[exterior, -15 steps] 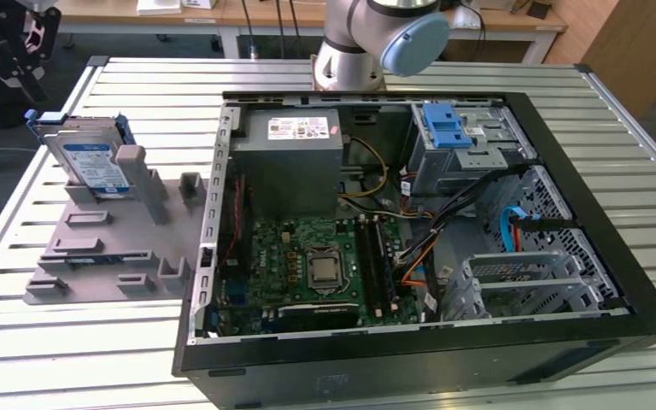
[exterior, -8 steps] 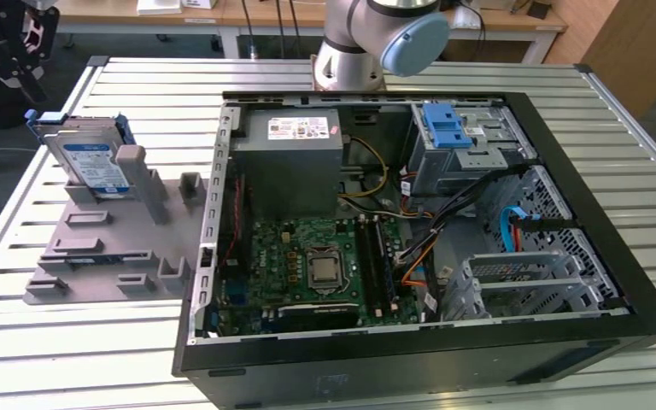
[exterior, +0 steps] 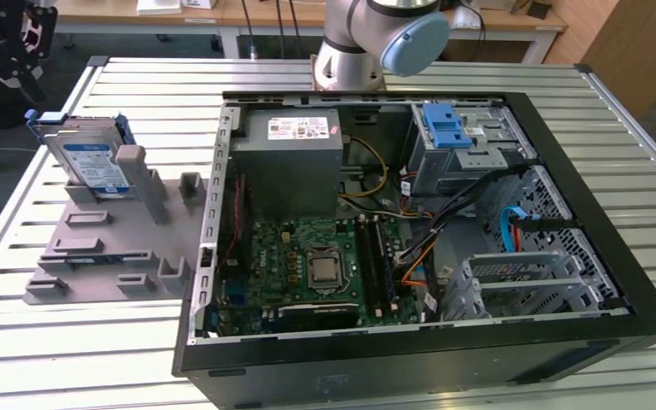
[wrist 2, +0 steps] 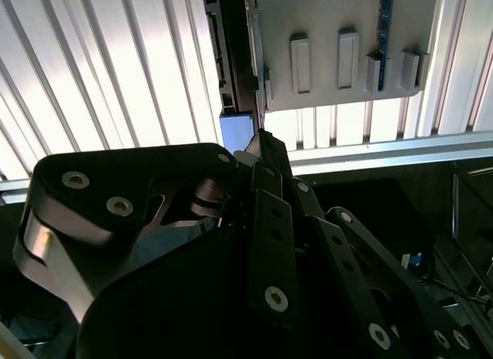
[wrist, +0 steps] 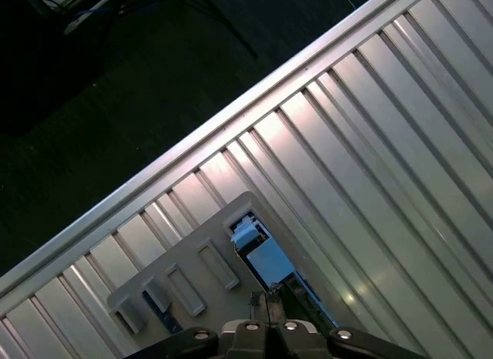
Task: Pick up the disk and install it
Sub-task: 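Pick up the disk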
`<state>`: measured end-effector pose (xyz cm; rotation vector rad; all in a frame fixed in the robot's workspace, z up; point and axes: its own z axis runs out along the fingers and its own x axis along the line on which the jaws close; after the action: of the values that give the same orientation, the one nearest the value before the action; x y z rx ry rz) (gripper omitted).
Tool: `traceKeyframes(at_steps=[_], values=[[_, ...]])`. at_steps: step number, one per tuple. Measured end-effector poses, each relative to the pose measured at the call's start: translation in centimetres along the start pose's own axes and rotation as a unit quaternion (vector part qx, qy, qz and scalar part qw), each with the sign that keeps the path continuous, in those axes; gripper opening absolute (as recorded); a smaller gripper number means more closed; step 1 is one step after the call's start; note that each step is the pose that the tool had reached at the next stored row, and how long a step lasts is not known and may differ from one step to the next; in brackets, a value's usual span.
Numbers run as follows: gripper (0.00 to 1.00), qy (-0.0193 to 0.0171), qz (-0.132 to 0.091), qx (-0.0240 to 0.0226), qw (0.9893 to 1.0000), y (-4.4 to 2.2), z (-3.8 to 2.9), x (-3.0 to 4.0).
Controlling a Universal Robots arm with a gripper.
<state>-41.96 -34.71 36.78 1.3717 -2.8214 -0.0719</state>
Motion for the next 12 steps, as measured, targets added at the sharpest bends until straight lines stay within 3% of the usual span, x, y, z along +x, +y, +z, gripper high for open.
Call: traceKeyframes(at_steps=[12], values=[[0.11,0.0016,-0.038,-0.0006,0.9993,0.03,0.0,0.02]])
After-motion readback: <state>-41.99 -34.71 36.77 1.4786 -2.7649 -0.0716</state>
